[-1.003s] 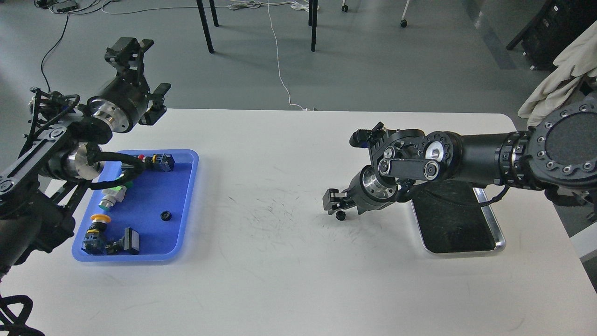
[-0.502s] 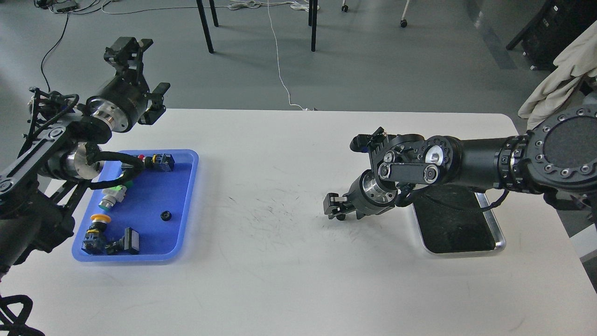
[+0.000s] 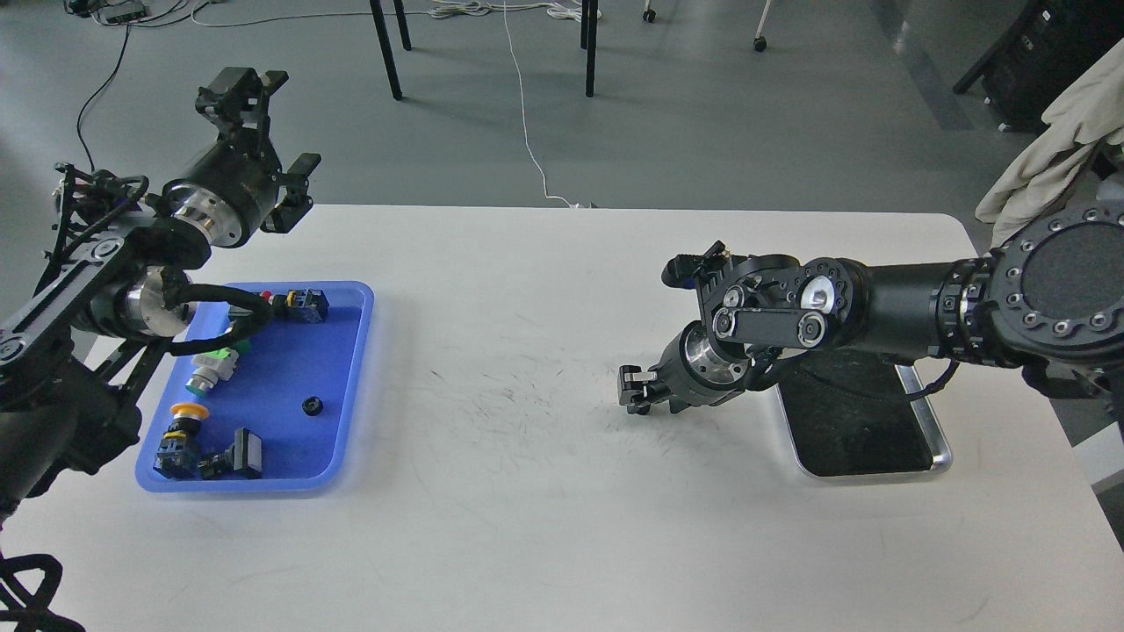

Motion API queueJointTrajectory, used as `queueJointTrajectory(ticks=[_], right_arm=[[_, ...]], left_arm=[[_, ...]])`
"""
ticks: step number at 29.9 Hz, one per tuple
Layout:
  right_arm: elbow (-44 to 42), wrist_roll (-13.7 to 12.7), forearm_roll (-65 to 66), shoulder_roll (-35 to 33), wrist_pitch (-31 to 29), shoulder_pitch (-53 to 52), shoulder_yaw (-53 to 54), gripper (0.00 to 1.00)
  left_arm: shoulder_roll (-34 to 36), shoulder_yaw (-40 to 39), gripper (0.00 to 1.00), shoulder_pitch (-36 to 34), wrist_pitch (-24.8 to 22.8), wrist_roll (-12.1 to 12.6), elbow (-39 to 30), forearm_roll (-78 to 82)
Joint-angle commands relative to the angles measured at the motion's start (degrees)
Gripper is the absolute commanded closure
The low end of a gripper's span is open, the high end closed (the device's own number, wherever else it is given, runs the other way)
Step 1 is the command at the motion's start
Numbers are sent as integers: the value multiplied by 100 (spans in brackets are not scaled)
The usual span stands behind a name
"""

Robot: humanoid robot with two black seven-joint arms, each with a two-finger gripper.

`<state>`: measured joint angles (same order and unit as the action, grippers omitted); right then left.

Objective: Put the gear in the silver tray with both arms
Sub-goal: 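Reach the right gripper down to the black gear and grasp it, then move the gear with the right gripper into the silver tray and release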

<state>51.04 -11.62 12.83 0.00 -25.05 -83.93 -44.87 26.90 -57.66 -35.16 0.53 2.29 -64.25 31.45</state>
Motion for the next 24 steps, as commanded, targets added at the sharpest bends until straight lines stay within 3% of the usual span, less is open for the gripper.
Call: queueJointTrajectory(ticks=[1, 4, 7, 24], right_arm=[[-7, -42, 0, 0, 0, -9, 5, 67], [-24, -42, 0, 0, 0, -9, 5, 88], [-51, -42, 0, 0, 0, -18, 14, 98], [-7, -24, -26, 0, -70, -536, 532, 98]], left_arm=[[0, 0, 2, 0, 0, 0, 0, 2], [0, 0, 2, 0, 0, 0, -9, 2], [0, 0, 2, 0, 0, 0, 0, 2], [0, 18, 2, 0, 0, 0, 0, 2]])
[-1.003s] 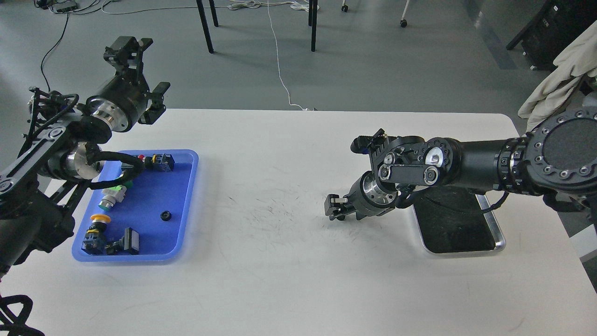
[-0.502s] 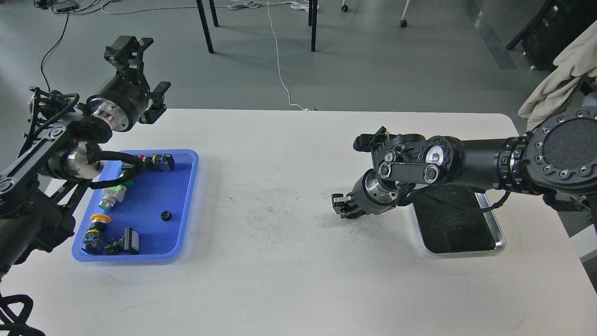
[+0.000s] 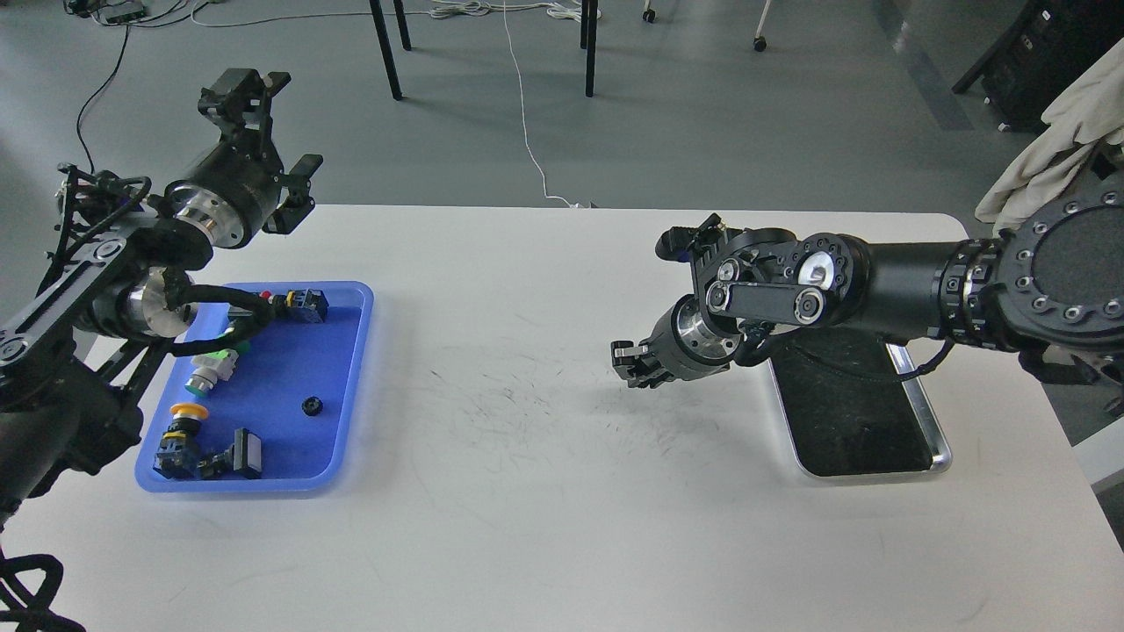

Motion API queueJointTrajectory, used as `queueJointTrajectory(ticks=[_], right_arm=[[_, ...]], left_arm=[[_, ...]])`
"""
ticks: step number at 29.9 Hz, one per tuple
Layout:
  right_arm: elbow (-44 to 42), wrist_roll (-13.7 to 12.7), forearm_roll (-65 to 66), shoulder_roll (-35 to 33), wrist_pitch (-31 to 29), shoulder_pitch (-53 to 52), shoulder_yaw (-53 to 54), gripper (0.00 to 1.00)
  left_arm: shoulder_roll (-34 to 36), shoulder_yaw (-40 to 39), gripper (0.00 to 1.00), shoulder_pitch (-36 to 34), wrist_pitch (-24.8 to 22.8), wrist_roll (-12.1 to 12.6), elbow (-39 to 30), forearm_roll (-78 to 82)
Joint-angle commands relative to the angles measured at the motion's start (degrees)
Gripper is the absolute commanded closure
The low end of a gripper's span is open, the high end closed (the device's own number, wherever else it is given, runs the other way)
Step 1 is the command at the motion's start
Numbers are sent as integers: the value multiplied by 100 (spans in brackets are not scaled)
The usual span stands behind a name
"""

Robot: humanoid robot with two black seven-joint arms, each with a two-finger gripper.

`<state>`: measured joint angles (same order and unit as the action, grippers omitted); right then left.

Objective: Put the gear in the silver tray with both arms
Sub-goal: 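Move the gear with the right gripper into the silver tray and release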

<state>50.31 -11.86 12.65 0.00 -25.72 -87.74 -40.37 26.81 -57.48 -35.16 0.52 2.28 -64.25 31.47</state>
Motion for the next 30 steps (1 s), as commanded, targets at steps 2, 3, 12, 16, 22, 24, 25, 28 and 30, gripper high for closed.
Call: queueJointTrajectory(ticks=[2, 3, 12, 16, 22, 24, 25, 28, 30], right_arm=[[189, 0, -8, 0, -12, -322, 82, 98], [285, 0, 1, 0, -12, -401, 91, 98], [576, 61, 491, -1396, -126, -368, 12, 98], [646, 79, 923, -2012, -117, -8, 100, 98], [559, 122, 1274, -2531, -29, 590, 100, 98], [349, 201, 1433, -2698, -12, 766, 178, 98], [200, 228, 1451, -2698, -12, 862, 266, 98], [-100, 237, 1460, -2690, -12, 1153, 530, 98], [-241, 237, 1460, -2681, -12, 1241, 618, 98]], left_arm=[[-1, 0, 2, -8, 0, 0, 0, 0], [-1, 0, 2, -8, 9, 0, 0, 0], [-62, 17, 2, -8, 9, 0, 35, 9], [-80, 44, 2, -8, 18, 0, 70, 9], [-80, 79, 2, -17, 18, 0, 70, 9], [-80, 79, 2, -17, 18, 0, 70, 9], [-80, 88, 2, -17, 18, 0, 70, 9], [-80, 88, 2, -17, 18, 0, 70, 9], [-80, 88, 2, -17, 18, 0, 70, 9]])
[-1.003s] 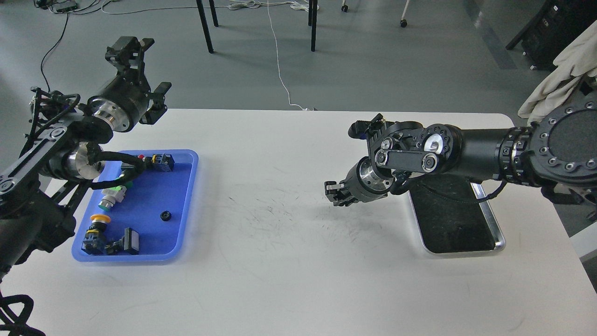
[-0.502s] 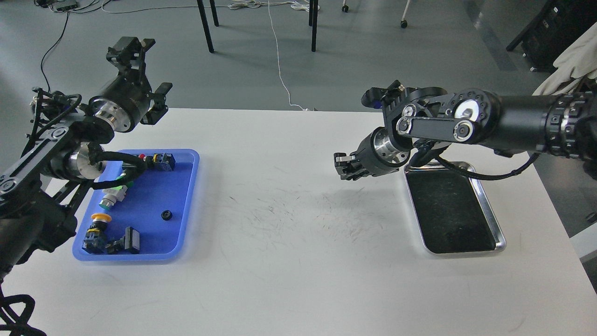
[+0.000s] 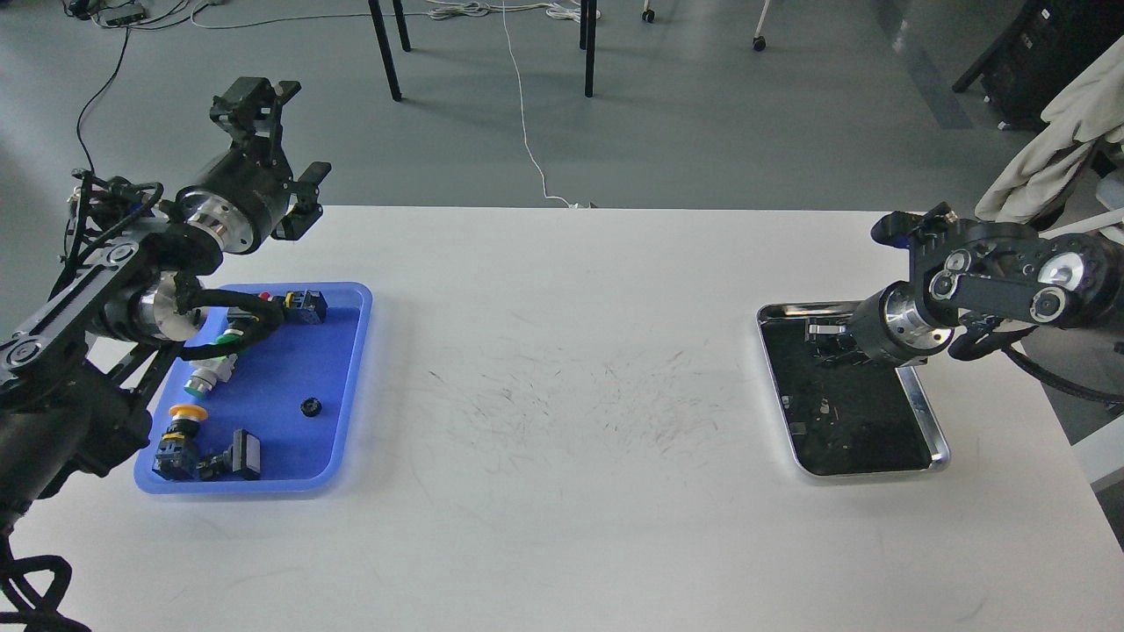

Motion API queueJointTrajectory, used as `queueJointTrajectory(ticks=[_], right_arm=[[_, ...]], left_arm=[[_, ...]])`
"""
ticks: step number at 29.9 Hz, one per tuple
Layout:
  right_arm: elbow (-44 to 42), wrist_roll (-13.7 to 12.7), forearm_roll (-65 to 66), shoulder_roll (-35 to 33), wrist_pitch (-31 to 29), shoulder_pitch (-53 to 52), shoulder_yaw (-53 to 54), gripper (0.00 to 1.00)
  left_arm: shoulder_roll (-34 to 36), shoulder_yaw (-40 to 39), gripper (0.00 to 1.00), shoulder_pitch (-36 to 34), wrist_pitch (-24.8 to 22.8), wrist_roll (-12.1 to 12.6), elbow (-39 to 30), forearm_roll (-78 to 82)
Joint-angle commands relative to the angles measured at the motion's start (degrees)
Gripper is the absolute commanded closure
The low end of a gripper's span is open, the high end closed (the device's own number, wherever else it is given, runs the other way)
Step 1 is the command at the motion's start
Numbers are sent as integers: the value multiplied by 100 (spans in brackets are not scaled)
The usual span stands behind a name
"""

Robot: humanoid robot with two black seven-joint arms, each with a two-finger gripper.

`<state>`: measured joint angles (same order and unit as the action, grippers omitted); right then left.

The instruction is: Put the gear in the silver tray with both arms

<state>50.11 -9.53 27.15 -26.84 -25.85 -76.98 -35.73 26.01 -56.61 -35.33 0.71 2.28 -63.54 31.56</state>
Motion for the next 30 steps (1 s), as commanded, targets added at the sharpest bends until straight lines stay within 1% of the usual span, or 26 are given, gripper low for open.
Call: queueJointTrajectory(ticks=[1, 5, 11, 13, 14, 15, 16, 17, 18, 19, 23, 27, 30], right_arm=[[-290, 3, 9, 12, 10, 183, 171, 98], [-379, 12, 9, 39, 159, 332, 355, 98], [-396, 12, 9, 232, 194, 473, 435, 98], [-397, 12, 9, 259, 194, 482, 444, 94], [-397, 12, 9, 285, 194, 482, 444, 89], [-397, 12, 9, 294, 194, 482, 444, 82], [-397, 12, 9, 302, 194, 482, 453, 69], [-397, 12, 0, 311, 194, 473, 453, 49], [-397, 12, 0, 320, 194, 473, 461, 32], [-388, 12, -8, 320, 186, 447, 479, 22], [-362, 3, -43, 294, 151, 377, 707, 7], [-274, 3, -52, 154, 115, 315, 1286, 5], [-239, 3, -61, -180, 98, 236, 1848, 5]], left_arm=[[1, 9, 2, -1, -1, 0, 0, -1], [1, 9, 2, -1, -1, 0, 0, -1], [1, 9, 2, -9, -1, 0, 0, -1], [1, 9, 2, -9, -1, 0, 0, -1], [1, 9, 2, -1, -1, 0, 0, -1], [1, 9, 2, -1, -1, 0, 0, -1], [1, 9, 2, -9, -1, 0, 0, -1], [1, 9, 2, -9, -1, 0, 0, -1], [1, 9, 2, -9, -1, 0, 0, -1], [9, 9, 2, -9, -1, 0, 0, -1], [18, 9, 2, -9, -9, 0, 0, -1], [44, 18, 2, -27, -9, 18, 0, 8], [71, 71, 2, -45, -9, 27, 0, 17]])
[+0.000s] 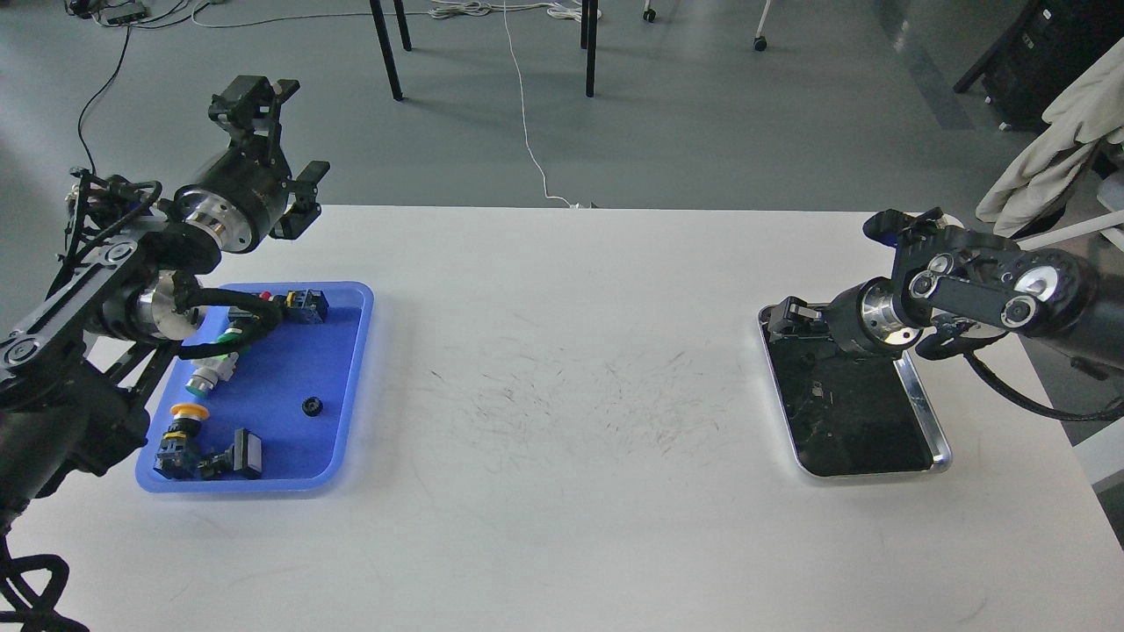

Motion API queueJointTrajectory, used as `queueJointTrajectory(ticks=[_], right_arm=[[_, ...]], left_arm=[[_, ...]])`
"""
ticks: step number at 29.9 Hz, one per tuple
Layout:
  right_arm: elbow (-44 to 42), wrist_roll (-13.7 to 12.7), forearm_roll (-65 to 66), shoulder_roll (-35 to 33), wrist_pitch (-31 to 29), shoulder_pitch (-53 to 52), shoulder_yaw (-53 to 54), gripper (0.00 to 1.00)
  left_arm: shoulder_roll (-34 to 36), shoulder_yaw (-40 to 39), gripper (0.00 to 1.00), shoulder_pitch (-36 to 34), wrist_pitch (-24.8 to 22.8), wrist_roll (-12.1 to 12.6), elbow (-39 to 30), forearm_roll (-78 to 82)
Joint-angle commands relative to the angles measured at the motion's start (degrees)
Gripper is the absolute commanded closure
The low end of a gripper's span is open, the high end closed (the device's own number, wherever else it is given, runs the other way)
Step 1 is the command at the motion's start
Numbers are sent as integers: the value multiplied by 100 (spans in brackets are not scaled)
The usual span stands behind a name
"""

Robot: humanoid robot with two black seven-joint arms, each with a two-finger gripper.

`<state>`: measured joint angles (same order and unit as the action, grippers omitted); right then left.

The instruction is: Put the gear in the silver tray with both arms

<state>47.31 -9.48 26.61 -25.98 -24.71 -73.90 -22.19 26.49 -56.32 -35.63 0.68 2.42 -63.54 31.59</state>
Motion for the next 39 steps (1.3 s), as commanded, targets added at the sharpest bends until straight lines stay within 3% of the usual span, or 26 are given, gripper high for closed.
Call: queueJointTrajectory(ticks=[1, 9, 17, 22, 26, 31, 35, 39], right_arm=[[76, -1, -7, -372, -43, -98, 740, 5], [287, 8, -287, -1102, -43, 173, 3376, 5], [208, 104, -3009, -1103, -34, 1499, 5671, 4], [305, 420, -4233, -840, -95, 2825, 6892, 4], [637, 456, -4410, -470, -329, 4029, 7833, 3], [1113, 465, -4410, -198, -329, 5033, 8336, 3], [1131, 465, -4401, -153, -329, 5289, 8372, 3], [1114, 465, -4393, -144, -329, 5395, 8345, 3]], left_arm=[[41, 51, 2, -23, -7, 13, 0, 14], [620, 200, 2, 47, -42, 31, -97, 14], [1718, 402, 2, 91, -235, 110, -676, 5], [2701, 639, 2, 310, -393, 84, -1729, 5], [3581, 658, 2, 977, -595, 66, -2740, 5], [4224, 1060, 2, 1375, -657, 75, -3401, 293], [4155, 1605, 2, 1401, -622, 48, -3393, 1802], [3830, 2098, 2, 1418, -604, -153, -3271, 3350]])
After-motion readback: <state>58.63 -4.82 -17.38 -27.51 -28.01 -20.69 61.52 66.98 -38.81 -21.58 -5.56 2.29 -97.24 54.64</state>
